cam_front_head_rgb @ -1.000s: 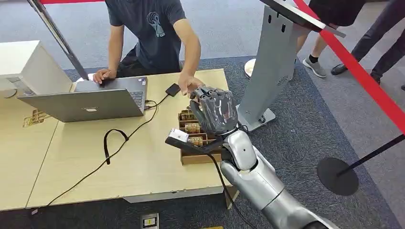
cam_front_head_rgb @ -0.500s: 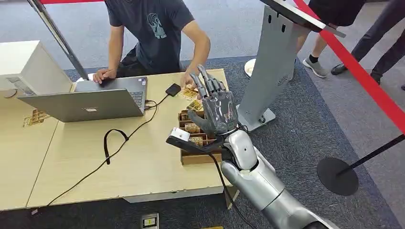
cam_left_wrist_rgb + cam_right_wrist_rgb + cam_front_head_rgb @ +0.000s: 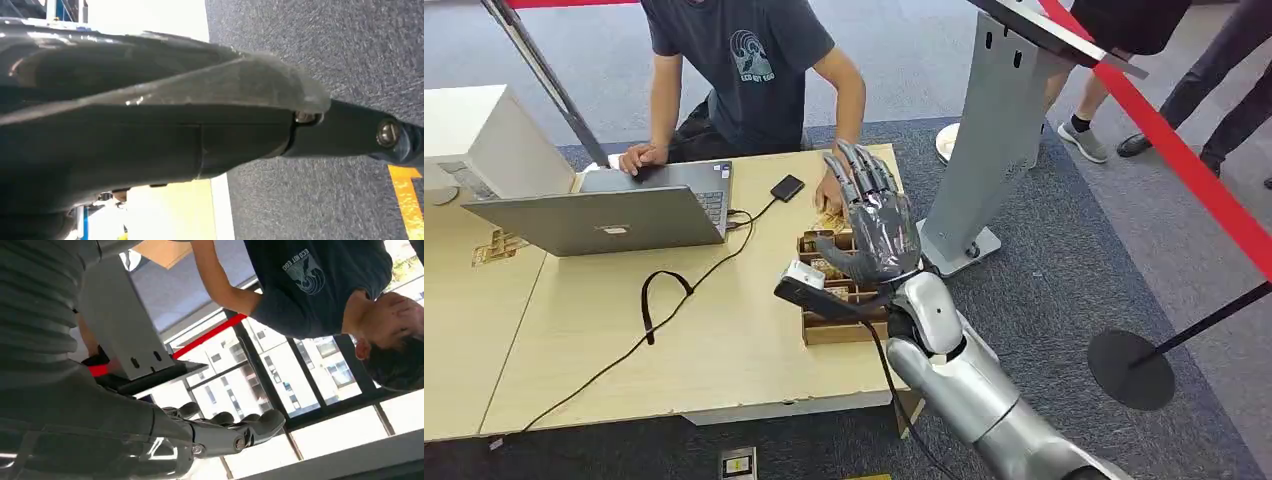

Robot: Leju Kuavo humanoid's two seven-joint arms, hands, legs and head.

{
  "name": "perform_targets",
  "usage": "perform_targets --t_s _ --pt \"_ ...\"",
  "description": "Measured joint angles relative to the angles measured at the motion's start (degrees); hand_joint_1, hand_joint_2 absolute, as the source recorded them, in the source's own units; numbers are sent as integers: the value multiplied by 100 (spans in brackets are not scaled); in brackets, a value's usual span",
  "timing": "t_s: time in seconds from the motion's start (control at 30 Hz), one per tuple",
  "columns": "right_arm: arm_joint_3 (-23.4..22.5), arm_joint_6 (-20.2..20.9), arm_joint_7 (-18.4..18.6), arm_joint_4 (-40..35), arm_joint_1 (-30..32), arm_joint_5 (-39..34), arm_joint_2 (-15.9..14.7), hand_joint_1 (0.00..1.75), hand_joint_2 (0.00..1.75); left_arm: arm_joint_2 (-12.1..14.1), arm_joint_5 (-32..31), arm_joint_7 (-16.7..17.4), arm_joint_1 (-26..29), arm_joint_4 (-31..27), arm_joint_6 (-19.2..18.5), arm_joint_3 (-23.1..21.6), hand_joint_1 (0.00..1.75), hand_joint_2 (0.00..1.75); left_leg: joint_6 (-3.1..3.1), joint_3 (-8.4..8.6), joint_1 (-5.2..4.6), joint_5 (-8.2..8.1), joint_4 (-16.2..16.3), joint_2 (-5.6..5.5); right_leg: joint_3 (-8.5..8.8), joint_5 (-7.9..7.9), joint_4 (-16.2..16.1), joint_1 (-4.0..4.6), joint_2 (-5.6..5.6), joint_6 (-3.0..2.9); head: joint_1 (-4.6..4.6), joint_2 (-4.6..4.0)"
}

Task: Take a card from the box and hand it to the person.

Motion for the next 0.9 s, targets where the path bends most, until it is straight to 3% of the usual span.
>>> perform_targets --t_s 0.9 --pt "-207 818 -109 -1045 609 -2454 -393 0 175 9 -20 7 9 0 37 0 0 0 0 1 0 0 0 0 0 0 -1 0 0 0 2 0"
